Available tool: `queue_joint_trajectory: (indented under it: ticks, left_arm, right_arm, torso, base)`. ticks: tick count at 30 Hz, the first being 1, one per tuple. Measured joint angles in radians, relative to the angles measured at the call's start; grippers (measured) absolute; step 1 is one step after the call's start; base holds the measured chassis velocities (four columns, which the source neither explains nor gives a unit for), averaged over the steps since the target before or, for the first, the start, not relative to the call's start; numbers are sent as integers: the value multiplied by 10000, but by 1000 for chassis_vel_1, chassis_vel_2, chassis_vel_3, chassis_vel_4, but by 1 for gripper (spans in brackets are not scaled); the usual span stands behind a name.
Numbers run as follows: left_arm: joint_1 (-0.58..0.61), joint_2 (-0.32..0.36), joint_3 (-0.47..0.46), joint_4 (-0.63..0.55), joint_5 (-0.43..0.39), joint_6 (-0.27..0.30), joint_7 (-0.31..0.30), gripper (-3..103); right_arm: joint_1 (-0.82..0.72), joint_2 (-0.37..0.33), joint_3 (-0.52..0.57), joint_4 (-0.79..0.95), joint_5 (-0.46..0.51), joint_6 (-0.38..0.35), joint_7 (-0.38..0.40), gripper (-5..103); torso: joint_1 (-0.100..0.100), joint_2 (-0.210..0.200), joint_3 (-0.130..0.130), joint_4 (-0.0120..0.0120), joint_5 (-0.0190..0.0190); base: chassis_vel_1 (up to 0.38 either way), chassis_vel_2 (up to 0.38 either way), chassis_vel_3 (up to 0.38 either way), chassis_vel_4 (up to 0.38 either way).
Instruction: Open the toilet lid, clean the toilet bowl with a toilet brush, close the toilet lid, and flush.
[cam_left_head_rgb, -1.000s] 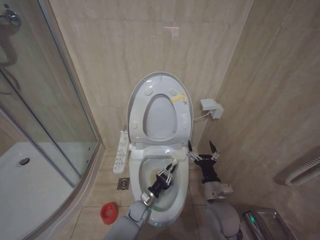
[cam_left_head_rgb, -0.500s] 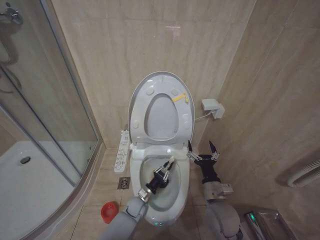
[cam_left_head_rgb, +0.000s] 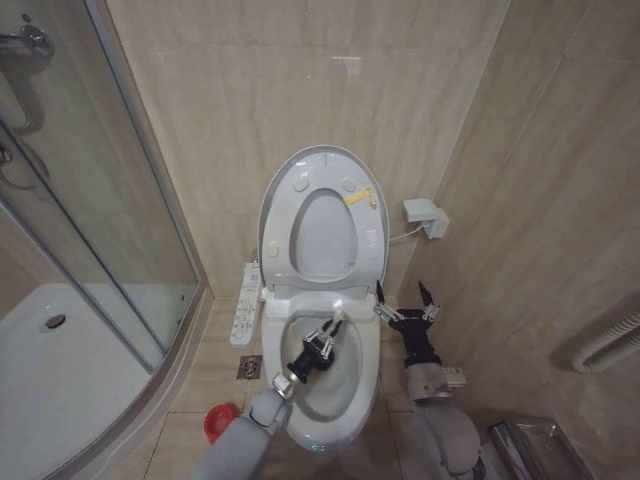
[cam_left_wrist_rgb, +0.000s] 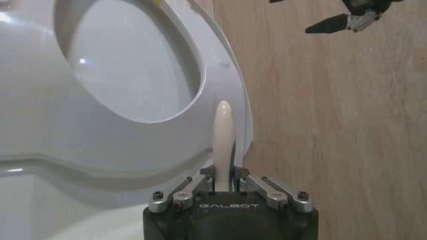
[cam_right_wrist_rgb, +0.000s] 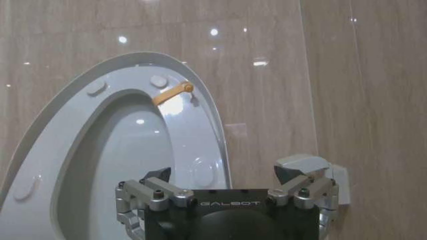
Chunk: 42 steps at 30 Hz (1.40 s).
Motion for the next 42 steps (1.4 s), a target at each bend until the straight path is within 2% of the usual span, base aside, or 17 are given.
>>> queue_joint_trajectory:
  ticks: [6, 7, 9, 11, 16, 20, 21, 23, 24, 25, 29, 31, 32, 39, 42]
  left_arm:
    - [67, 64, 192, -755, -52, 224, -15, 18]
    - [82, 35, 218, -945, -64, 258, -26, 18]
    - [94, -7, 271, -1007, -71, 277, -33, 18]
    - [81, -161, 371, -847, -74, 274, -17, 18]
    - [-140, -309, 314, -112, -92, 134, 129, 18]
    - [-325, -194, 115, 373, -120, 26, 220, 18]
    - [-346, -70, 60, 490, -233, 3, 229, 18]
    - [-339, 6, 26, 478, -338, -23, 232, 18]
    - [-282, 86, -28, 318, -403, -27, 234, 18]
    - [-207, 153, -82, 146, -419, -8, 233, 18]
    - [136, 355, -197, -917, -492, 368, 64, 18]
    - [372, 442, -334, -1603, -542, 579, -105, 18]
    - [535, 493, -397, -1952, -558, 724, -223, 18]
    - [1262, 662, -844, -3556, -585, 1215, -766, 18]
    - [1834, 846, -1209, -4654, -573, 1523, -1081, 18]
  right_arm:
    - [1, 0, 0, 0, 0, 0, 0, 100]
    - [0, 0, 0, 0, 0, 0, 0, 100]
    - [0, -1, 1, 0, 0, 0, 0, 100]
    - [0, 0, 1, 0, 0, 0, 0, 100]
    - [1, 0, 0, 0, 0, 0, 0, 100]
    - [0, 0, 1, 0, 0, 0, 0, 100]
    - [0, -1, 2, 0, 0, 0, 0, 100]
    - [-1, 0, -2, 0, 1, -1, -2, 100]
    - [0, 0, -2, 0, 0, 0, -1, 100]
    - [0, 0, -1, 0, 0, 0, 0, 100]
    - [0, 0, 0, 0, 0, 0, 0, 100]
    - [0, 0, 0, 0, 0, 0, 0, 100]
    - [0, -1, 0, 0, 0, 0, 0, 100]
    - [0, 0, 0, 0, 0, 0, 0, 100]
    - [0, 0, 1, 0, 0, 0, 0, 100]
  torso:
    - [13, -13, 10, -5, -14]
    - [10, -11, 5, -6, 2]
    - [9, -9, 5, -1, 5]
    - [7, -7, 4, -1, -3]
    - [-2, 7, -6, 4, 14]
    - [-6, 15, -11, 4, 21]
    - [-6, 13, -10, 13, 24]
    - [-4, 9, -5, 16, 20]
    - [1, 1, 0, 5, -4]
    - [4, -4, 3, -1, -9]
    - [13, -12, 10, -2, -11]
    - [6, -7, 3, -3, 8]
    - [7, -8, 5, 4, 5]
    - [3, -3, 2, 3, 5]
    - [3, -2, 1, 3, 6]
  base:
    - [0, 0, 0, 0]
    - [0, 0, 0, 0]
    - [0, 0, 0, 0]
    - [0, 0, 0, 0]
    - [0, 0, 0, 0]
    - [0, 0, 0, 0]
    - [0, 0, 0, 0]
    - [0, 0, 0, 0]
    - [0, 0, 0, 0]
    - [0, 0, 0, 0]
    - [0, 0, 0, 0]
    - [0, 0, 0, 0]
    - [0, 0, 0, 0]
    - [0, 0, 0, 0]
    - [0, 0, 0, 0]
